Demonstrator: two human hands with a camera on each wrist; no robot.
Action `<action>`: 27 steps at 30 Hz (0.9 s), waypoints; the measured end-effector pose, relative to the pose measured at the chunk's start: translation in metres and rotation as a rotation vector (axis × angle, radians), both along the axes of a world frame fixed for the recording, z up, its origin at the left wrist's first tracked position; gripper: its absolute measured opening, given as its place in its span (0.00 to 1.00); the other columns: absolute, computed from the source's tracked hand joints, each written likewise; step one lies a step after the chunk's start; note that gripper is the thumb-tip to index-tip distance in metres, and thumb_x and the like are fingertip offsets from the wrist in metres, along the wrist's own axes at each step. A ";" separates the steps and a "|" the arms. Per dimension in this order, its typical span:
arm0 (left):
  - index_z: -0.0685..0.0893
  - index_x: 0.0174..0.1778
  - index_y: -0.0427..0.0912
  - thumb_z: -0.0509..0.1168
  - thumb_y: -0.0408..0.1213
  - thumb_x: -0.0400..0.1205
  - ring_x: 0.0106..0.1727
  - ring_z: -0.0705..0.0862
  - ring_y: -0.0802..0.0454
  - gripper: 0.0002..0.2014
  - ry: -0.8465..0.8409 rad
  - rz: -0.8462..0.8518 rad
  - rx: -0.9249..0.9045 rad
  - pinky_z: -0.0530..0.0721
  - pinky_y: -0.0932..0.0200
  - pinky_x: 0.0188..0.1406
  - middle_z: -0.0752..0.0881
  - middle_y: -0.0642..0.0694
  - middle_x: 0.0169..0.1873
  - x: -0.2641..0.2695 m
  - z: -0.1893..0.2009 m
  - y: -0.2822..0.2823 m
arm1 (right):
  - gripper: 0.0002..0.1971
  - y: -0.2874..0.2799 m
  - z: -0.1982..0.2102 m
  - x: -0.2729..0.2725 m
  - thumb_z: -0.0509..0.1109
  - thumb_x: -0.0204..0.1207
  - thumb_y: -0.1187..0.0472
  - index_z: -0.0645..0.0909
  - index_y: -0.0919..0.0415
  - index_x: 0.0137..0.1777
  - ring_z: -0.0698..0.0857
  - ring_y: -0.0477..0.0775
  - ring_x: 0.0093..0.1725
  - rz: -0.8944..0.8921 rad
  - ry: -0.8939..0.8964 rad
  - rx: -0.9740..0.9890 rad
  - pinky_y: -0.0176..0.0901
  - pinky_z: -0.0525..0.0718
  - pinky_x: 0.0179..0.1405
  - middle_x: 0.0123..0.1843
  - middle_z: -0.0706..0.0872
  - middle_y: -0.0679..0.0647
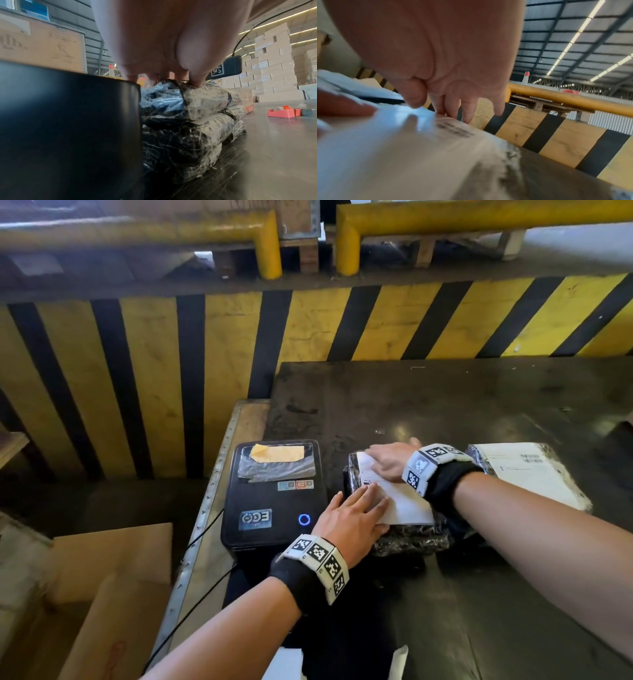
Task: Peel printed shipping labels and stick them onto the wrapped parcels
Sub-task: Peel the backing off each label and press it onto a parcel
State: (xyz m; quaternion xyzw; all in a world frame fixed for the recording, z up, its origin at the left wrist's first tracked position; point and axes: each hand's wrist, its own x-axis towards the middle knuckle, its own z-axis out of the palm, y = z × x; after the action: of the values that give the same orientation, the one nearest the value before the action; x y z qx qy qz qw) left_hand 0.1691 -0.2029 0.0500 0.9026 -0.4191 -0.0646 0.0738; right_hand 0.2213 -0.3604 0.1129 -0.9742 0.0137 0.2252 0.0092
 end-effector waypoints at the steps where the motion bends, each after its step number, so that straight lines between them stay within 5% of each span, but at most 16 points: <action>1: 0.56 0.83 0.52 0.49 0.51 0.88 0.85 0.48 0.52 0.26 -0.001 -0.001 0.010 0.50 0.44 0.82 0.49 0.48 0.85 0.000 0.001 0.000 | 0.16 -0.004 0.003 0.001 0.53 0.82 0.54 0.74 0.54 0.65 0.75 0.58 0.71 -0.021 0.020 -0.030 0.72 0.57 0.72 0.70 0.79 0.50; 5: 0.55 0.83 0.52 0.48 0.51 0.88 0.85 0.47 0.52 0.26 0.006 0.003 0.027 0.49 0.44 0.82 0.49 0.48 0.85 -0.001 0.003 -0.001 | 0.16 0.008 0.006 0.013 0.55 0.82 0.55 0.77 0.59 0.64 0.77 0.61 0.69 0.028 0.008 -0.108 0.66 0.65 0.70 0.68 0.81 0.53; 13: 0.54 0.83 0.52 0.49 0.52 0.88 0.85 0.47 0.53 0.27 0.029 0.011 0.036 0.49 0.43 0.82 0.48 0.49 0.85 -0.003 0.005 0.000 | 0.23 -0.020 -0.007 -0.012 0.50 0.85 0.50 0.63 0.53 0.78 0.65 0.55 0.79 -0.058 -0.004 -0.015 0.71 0.54 0.77 0.82 0.64 0.47; 19: 0.52 0.83 0.53 0.48 0.52 0.88 0.85 0.45 0.53 0.27 0.059 0.017 0.043 0.47 0.45 0.82 0.46 0.50 0.85 -0.006 0.008 -0.003 | 0.22 -0.038 0.003 -0.019 0.50 0.85 0.52 0.68 0.56 0.76 0.68 0.56 0.78 -0.148 -0.002 -0.098 0.71 0.53 0.78 0.79 0.70 0.51; 24: 0.52 0.83 0.54 0.48 0.52 0.88 0.85 0.46 0.54 0.27 0.046 0.039 0.048 0.50 0.43 0.82 0.48 0.51 0.85 -0.010 0.007 -0.002 | 0.24 -0.002 -0.010 -0.032 0.49 0.85 0.52 0.61 0.57 0.80 0.60 0.50 0.81 0.096 -0.029 0.034 0.73 0.49 0.77 0.83 0.59 0.48; 27: 0.50 0.83 0.56 0.47 0.53 0.88 0.85 0.44 0.56 0.27 0.071 0.062 0.063 0.48 0.44 0.82 0.46 0.53 0.84 -0.011 0.005 -0.003 | 0.27 -0.027 -0.017 -0.043 0.47 0.85 0.48 0.51 0.53 0.83 0.51 0.47 0.83 0.074 0.002 0.040 0.71 0.45 0.79 0.85 0.47 0.45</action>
State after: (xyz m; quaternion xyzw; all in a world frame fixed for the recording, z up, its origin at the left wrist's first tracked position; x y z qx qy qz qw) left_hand 0.1579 -0.2054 0.0553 0.9143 -0.3857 -0.1073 0.0621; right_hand 0.1784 -0.3877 0.0960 -0.9734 -0.0270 0.2268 0.0203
